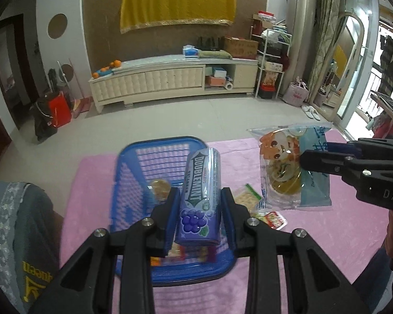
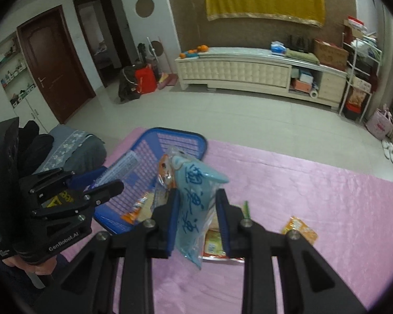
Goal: Organize snacks
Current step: 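Carry both items over the blue basket and open both grippers to drop them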
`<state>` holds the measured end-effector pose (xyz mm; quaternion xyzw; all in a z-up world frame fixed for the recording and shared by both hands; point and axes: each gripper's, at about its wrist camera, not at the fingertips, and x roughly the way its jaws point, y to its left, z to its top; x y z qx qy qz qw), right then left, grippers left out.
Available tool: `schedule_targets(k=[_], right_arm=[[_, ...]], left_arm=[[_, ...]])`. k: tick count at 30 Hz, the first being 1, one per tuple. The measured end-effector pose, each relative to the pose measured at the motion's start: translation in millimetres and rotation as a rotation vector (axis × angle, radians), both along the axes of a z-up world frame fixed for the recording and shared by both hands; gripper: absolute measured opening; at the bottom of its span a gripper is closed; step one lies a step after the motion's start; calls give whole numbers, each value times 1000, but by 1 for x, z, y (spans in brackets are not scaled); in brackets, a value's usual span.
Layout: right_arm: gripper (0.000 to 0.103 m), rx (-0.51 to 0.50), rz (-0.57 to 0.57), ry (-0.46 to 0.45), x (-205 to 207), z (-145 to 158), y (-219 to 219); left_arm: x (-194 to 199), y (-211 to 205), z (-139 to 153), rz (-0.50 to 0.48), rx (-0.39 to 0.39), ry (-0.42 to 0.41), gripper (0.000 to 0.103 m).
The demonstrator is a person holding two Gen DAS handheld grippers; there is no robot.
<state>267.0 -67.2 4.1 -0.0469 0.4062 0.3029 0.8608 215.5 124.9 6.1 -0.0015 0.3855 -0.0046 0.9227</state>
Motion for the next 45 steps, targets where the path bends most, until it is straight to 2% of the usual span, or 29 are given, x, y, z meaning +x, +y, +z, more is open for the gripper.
schedule_targets(k=[6, 15, 19, 23, 24, 25, 26, 28, 31, 45], right_arm=[[32, -11, 48, -5, 2, -3, 42], [32, -106, 67, 23, 31, -41, 94], [32, -176, 64, -2, 42, -59, 110], [32, -253, 83, -67, 48, -75, 126], [35, -261, 89, -84, 49, -77, 128], [49, -275, 91, -94, 49, -79, 130], [71, -294, 85, -95, 49, -82, 131], [88, -306, 67, -119, 46, -81, 130], [89, -308, 47, -160, 37, -75, 124], [89, -241, 13, -44, 29, -65, 98]], left_arm=[[-1, 27, -1, 11, 3, 12, 29], [18, 56, -30, 27, -17, 74, 29], [27, 66, -43, 35, -36, 93, 29], [31, 74, -54, 51, -53, 112, 29], [32, 76, -56, 55, -53, 116, 29], [32, 76, -58, 57, -54, 118, 29], [32, 76, -59, 57, -56, 120, 29], [31, 75, -60, 62, -57, 124, 29], [28, 73, -60, 61, -55, 124, 29], [32, 56, -48, 7, -65, 100, 29]])
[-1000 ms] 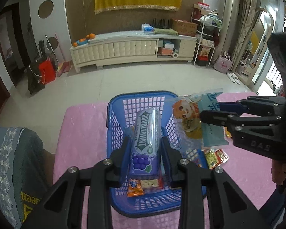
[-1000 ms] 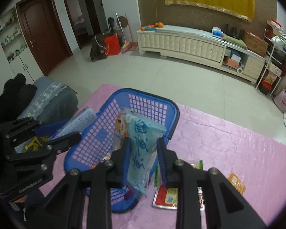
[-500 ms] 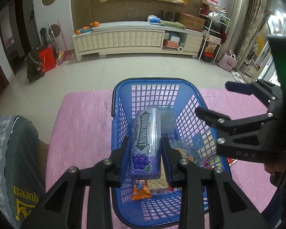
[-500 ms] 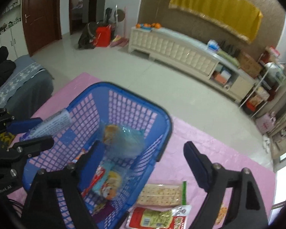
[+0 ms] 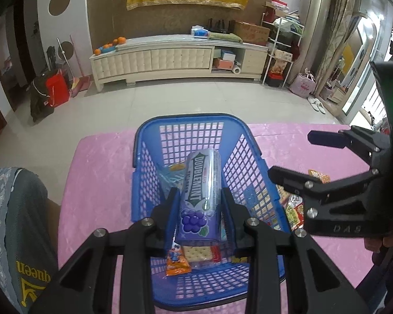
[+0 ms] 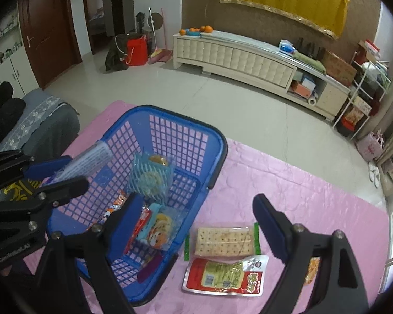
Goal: Organize snacks
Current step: 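Carry both items over the blue basket and open both grippers to drop them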
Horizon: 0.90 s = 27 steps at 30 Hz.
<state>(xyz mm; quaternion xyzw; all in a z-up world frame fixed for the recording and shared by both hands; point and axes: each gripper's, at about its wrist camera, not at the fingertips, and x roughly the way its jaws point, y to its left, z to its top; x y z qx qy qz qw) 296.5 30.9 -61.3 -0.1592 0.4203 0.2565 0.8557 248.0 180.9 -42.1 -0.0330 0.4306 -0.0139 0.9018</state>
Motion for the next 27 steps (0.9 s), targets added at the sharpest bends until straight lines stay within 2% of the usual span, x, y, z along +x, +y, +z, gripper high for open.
schedule_targets(k=[16, 20, 21, 22, 24, 27], right_arm=[[89, 3, -36, 24, 21, -25, -27], [89, 4, -39, 32, 24, -28, -29], [89, 6, -38, 34, 25, -29, -30], [89, 7, -39, 34, 25, -29, -30], [89, 6, -42, 38, 26, -31, -32], [89, 17, -48, 48, 26, -32, -35]], left_arm=[[44, -22, -43, -66, -19, 73, 29], [50, -21, -48, -63, -18, 68, 29], [51, -22, -49, -68, -13, 76, 32], [52, -22, -50, -73, -7, 87, 41], [52, -22, -50, -62, 5, 93, 48], [46, -16, -50, -52, -17, 92, 58]])
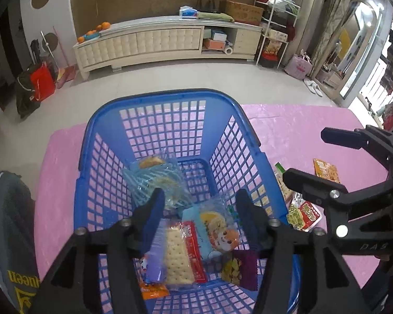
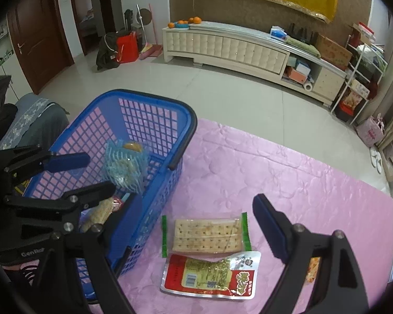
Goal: Organize snacks
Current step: 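Carry both items over the blue basket and open both grippers to drop them, then withdraw both grippers from the basket toward the remaining snacks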
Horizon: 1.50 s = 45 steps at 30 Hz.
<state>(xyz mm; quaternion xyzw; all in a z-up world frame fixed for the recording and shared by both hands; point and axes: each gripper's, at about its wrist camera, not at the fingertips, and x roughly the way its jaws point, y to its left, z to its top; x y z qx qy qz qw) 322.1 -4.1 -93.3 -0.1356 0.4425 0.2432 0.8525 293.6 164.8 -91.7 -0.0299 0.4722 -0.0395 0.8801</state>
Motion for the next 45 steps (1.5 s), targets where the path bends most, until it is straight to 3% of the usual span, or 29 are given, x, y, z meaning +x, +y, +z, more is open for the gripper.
schedule_targets(k=[10, 17, 27, 36, 45], right_arm=[[89, 41, 8, -1, -32, 23, -6], [89, 63, 5, -38, -74, 62, -19], [89, 84, -24, -96, -112, 95, -62], [89, 90, -122, -85, -108, 91, -125], [89, 63, -190, -41, -94, 59, -172]], left_arm=[[-50, 1, 41, 13, 12, -71, 65], [-98, -21, 79, 5, 23, -143, 70], [-124, -64, 113, -38, 55, -197, 74], [-116, -120, 107, -134, 106, -205, 78], [-95, -162, 67, -214, 161, -137, 78]])
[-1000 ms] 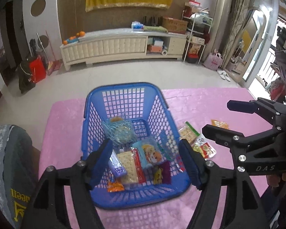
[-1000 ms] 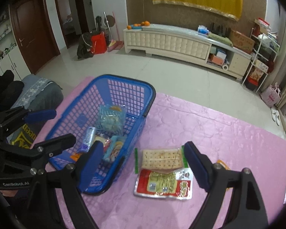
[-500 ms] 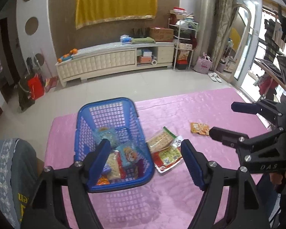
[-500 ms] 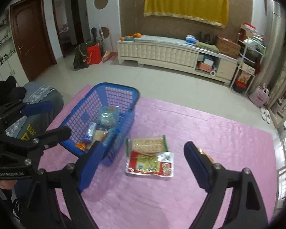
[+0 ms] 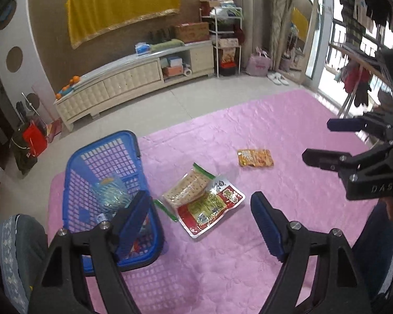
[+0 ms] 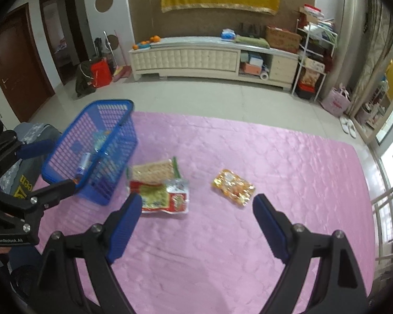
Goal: Organize snacks
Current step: 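Withdraw both grippers from the basket toward the remaining snacks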
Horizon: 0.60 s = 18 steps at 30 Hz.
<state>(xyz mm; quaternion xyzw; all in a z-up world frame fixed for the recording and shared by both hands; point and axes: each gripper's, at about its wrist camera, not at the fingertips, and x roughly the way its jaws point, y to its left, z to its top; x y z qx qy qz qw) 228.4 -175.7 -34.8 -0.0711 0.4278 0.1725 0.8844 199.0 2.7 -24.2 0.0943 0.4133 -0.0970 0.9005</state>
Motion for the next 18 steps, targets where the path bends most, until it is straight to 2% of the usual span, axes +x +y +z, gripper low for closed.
schedule_targets(k=[8, 11, 14, 17, 18], right_arm=[[89, -3, -24, 72, 22, -43, -27], [89, -4, -28, 103, 30, -61, -33], [89, -20, -25, 121, 34, -79, -35], [89, -28, -20, 138, 38, -96, -37], [89, -24, -18, 146, 39, -99, -37]], left_arm=[[21, -28, -38, -41, 30, 77, 82], [34, -41, -57, -79, 93, 106, 82], [48, -52, -78, -124, 161, 144, 82], [56, -59, -95, -215, 138, 196, 82], [59, -62, -104, -241, 156, 217, 82]])
